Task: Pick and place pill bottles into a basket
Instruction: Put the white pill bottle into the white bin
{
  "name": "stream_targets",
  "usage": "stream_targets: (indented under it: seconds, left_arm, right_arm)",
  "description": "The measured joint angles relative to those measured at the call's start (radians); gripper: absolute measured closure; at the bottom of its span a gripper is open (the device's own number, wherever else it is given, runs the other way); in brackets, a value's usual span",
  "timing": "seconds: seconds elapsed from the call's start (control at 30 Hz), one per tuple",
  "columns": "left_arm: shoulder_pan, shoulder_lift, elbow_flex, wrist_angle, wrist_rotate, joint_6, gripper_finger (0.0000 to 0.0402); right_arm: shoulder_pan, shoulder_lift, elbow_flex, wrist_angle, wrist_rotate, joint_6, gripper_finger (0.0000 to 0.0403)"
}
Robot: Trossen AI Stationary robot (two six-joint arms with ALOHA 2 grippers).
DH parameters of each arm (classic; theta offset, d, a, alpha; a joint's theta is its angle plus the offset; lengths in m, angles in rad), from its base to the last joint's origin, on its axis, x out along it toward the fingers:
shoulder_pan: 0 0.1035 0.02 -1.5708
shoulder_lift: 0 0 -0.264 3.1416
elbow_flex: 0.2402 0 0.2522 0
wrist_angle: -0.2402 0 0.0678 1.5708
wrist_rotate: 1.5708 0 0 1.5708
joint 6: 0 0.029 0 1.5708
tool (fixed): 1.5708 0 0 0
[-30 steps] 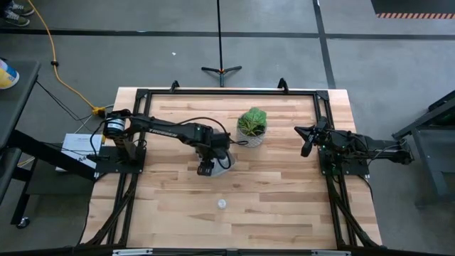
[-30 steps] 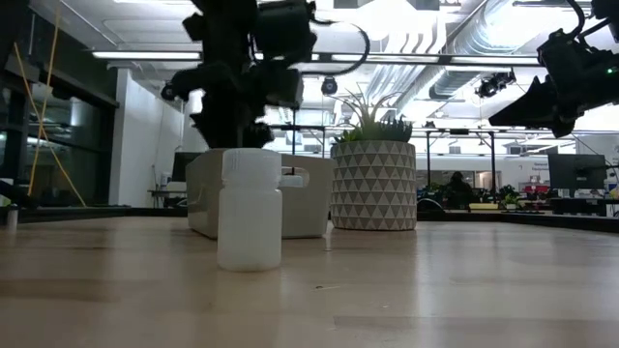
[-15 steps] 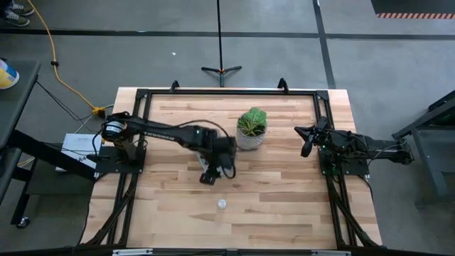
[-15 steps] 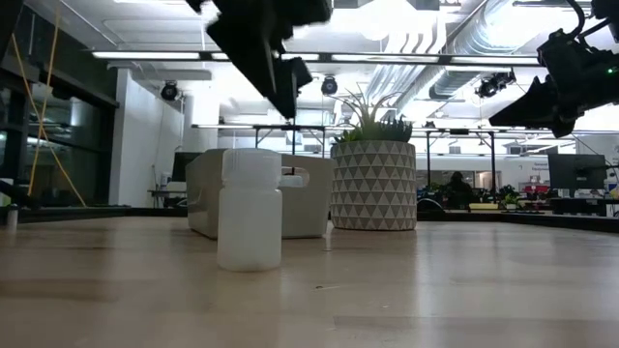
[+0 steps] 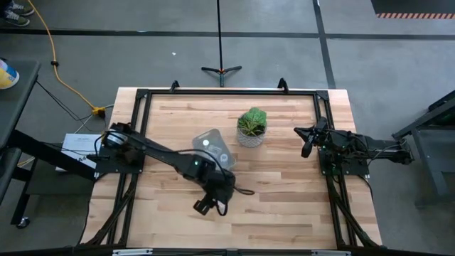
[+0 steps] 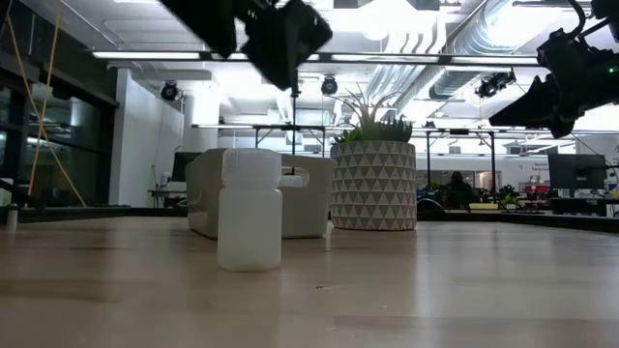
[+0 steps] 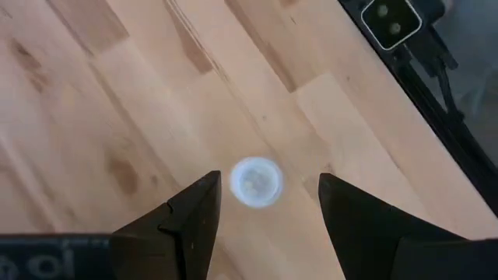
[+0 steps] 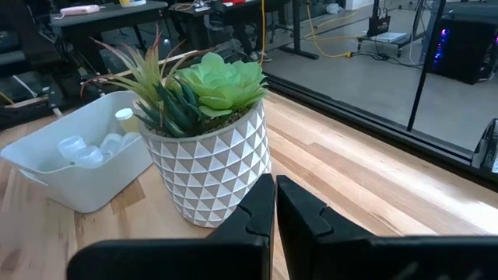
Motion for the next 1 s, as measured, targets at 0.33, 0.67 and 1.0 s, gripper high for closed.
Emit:
stream_targets:
  seconds: [0.33,0.67,1.0]
  left_arm:
    - [0.003,0.095,0.000,0.036,0.058,-0.014,0.0151]
    - [0.003,0.156,0.000,0.042,0.074,-0.007,0.0151]
    - [0.003,0.186,-0.002,0.026,0.079,0.011,0.0151]
  right_arm:
    - [0.000,0.011,0.000,-0.011,0.000,0.023,0.0396]
    - [0.000,0.012,0.000,-0.011,0.001,0.023,0.0396]
    - [0.000,0.012,0.000,-0.011,0.007,0.022,0.0396]
